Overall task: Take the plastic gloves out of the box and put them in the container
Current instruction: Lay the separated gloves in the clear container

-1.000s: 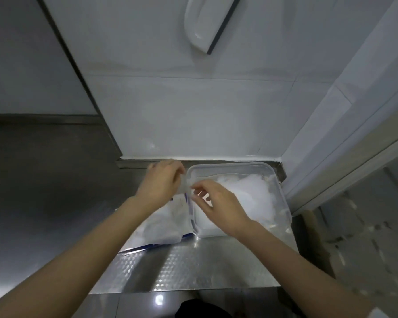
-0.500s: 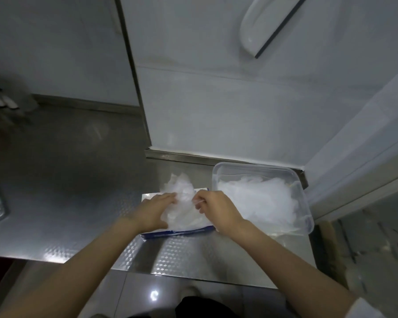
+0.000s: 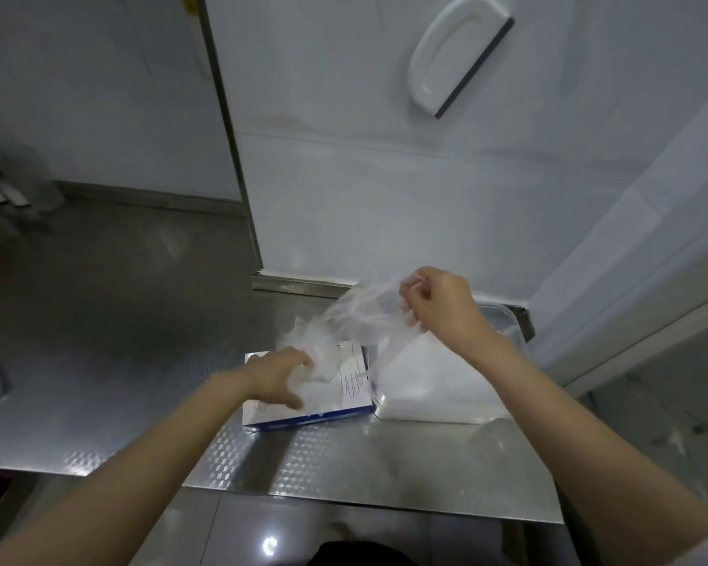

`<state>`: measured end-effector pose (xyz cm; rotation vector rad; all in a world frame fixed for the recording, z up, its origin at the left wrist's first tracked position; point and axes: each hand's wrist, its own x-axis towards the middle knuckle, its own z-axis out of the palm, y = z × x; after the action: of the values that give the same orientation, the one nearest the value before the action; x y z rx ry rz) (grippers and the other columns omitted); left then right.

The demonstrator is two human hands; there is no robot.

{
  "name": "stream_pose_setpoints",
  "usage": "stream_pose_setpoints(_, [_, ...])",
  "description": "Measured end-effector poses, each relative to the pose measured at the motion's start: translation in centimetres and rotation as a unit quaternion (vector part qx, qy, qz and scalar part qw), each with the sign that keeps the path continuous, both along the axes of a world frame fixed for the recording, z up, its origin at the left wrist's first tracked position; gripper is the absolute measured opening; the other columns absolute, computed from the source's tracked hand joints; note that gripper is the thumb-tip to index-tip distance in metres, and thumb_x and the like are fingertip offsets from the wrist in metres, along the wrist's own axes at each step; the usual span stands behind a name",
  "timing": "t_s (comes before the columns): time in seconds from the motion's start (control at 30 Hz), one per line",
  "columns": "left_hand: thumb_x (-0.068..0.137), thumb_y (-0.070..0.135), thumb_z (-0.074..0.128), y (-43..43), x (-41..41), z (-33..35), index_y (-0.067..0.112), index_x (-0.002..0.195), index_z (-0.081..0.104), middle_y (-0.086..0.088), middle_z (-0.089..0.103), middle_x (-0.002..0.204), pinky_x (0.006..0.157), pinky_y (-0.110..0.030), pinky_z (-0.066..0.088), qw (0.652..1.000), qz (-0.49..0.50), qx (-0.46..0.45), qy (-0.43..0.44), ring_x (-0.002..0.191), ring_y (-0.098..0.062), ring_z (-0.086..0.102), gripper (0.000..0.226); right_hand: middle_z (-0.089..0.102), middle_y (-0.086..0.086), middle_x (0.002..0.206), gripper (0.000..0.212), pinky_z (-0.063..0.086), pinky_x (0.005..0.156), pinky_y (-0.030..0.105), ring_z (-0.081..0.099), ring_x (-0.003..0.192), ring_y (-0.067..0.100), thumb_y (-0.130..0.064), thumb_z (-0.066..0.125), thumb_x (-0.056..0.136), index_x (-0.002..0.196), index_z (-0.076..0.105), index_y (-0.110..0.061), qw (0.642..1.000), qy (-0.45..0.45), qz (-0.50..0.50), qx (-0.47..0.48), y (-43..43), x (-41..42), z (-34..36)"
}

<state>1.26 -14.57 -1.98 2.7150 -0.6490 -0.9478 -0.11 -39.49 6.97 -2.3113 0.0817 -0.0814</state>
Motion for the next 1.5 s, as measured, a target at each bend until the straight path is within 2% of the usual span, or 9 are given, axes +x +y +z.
stream_pose_setpoints(0.33, [0.074,0.03,0.078,-5.4,0.7,7.1,0.026,0.141,0.037,0.005,0.041,0.144,0.109,-0.033,0.033,0.945,0.02,-0.291,-0.147,0.131,-0.013,0.039,0.078,0.067,0.001,0.07,0.01,0.048,0.047,0.02,0.059,0.051,0.009,-0.01,0.056,0.092,0.089,0.065,-0.005,0.981,0.138,0.134,0.028,-1.3,-1.5,2.7])
stream_pose_setpoints(0.47, [0.073,0.048,0.063,-6.9,0.2,7.6,0.013,0.088,0.068,-0.003,0.07,0.085,0.078,-0.045,0.052,0.938,0.075,-0.322,-0.108,0.087,-0.026,0.065,0.039,0.071,0.0,0.081,0.019,0.05,0.063,0.019,0.065,0.067,0.001,-0.023,0.059,0.092,0.106,0.06,-0.01,0.979,0.1,0.096,0.149,-1.5,-2.0,3.0])
stream_pose_setpoints(0.57, [0.079,0.03,0.068,-7.3,0.1,7.8,0.013,0.09,0.072,-0.006,0.072,0.087,0.083,-0.044,0.054,0.908,0.159,-0.382,-0.069,0.089,-0.025,0.067,0.021,0.066,-0.004,0.107,0.041,0.05,0.08,0.017,0.065,0.091,0.003,-0.041,0.048,0.092,0.125,0.044,-0.017,0.941,0.112,0.011,0.32,-2.2,-2.7,2.4])
stream_pose_setpoints(0.73, [0.088,0.015,0.065,-7.4,-1.0,7.5,0.012,0.11,0.067,-0.002,0.071,0.092,0.089,-0.023,0.049,0.834,0.307,-0.457,0.046,0.089,-0.013,0.065,0.022,0.061,-0.01,0.124,0.063,0.042,0.101,0.022,0.057,0.113,0.002,-0.036,0.069,0.075,0.133,0.047,-0.019,0.934,0.156,0.059,0.316,-2.0,-4.3,-1.1])
stream_pose_setpoints(0.93, [0.091,0.024,0.06,-7.8,-1.3,6.3,0.015,0.101,0.067,-0.006,0.07,0.1,0.091,-0.037,0.051,0.814,0.374,-0.436,0.085,0.094,-0.02,0.065,0.015,0.066,0.0,0.072,0.003,0.05,0.069,0.014,0.066,0.073,0.013,-0.008,0.065,0.087,0.089,0.067,-0.006,0.942,0.101,-0.023,0.32,0.5,-3.9,-3.2])
stream_pose_setpoints(1.13, [0.096,0.019,0.053,-5.5,-0.5,5.2,0.006,0.085,0.058,-0.01,0.056,0.081,0.065,-0.021,0.053,0.749,0.465,-0.46,0.105,0.069,-0.017,0.055,0.018,0.056,0.007,0.066,0.014,0.043,0.045,0.012,0.058,0.046,0.002,0.002,0.062,0.086,0.075,0.058,-0.005,0.938,0.133,-0.083,0.31,-0.7,-4.0,-3.0])
stream_pose_setpoints(1.27, [0.094,0.027,0.056,-4.9,0.0,5.6,0.009,0.092,0.053,-0.004,0.054,0.089,0.076,-0.026,0.044,0.774,0.458,-0.437,-0.019,0.084,-0.02,0.054,0.019,0.058,0.006,0.057,0.009,0.042,0.044,0.014,0.056,0.045,0.007,0.0,0.062,0.084,0.079,0.057,-0.006,0.95,0.161,-0.067,0.257,-1.6,-4.2,-2.9])
stream_pose_setpoints(1.43, [0.072,0.046,0.077,-7.1,-0.5,6.6,0.023,0.148,0.017,0.006,0.025,0.151,0.112,-0.037,0.03,0.921,0.205,-0.326,-0.067,0.136,-0.013,0.028,0.099,0.056,0.004,0.06,0.008,0.042,0.045,0.016,0.055,0.047,0.01,-0.001,0.063,0.084,0.089,0.059,-0.006,0.954,0.182,0.001,0.238,-1.8,-4.1,-2.2])
stream_pose_setpoints(1.5, [0.073,0.042,0.077,-7.9,-0.4,6.6,0.024,0.148,0.016,0.003,0.026,0.153,0.113,-0.041,0.028,0.946,0.172,-0.255,-0.104,0.139,-0.019,0.027,0.099,0.057,0.003,0.066,0.012,0.043,0.046,0.016,0.056,0.048,0.009,-0.002,0.064,0.084,0.095,0.059,-0.005,0.954,0.192,0.045,0.224,-1.8,-4.1,-2.0])
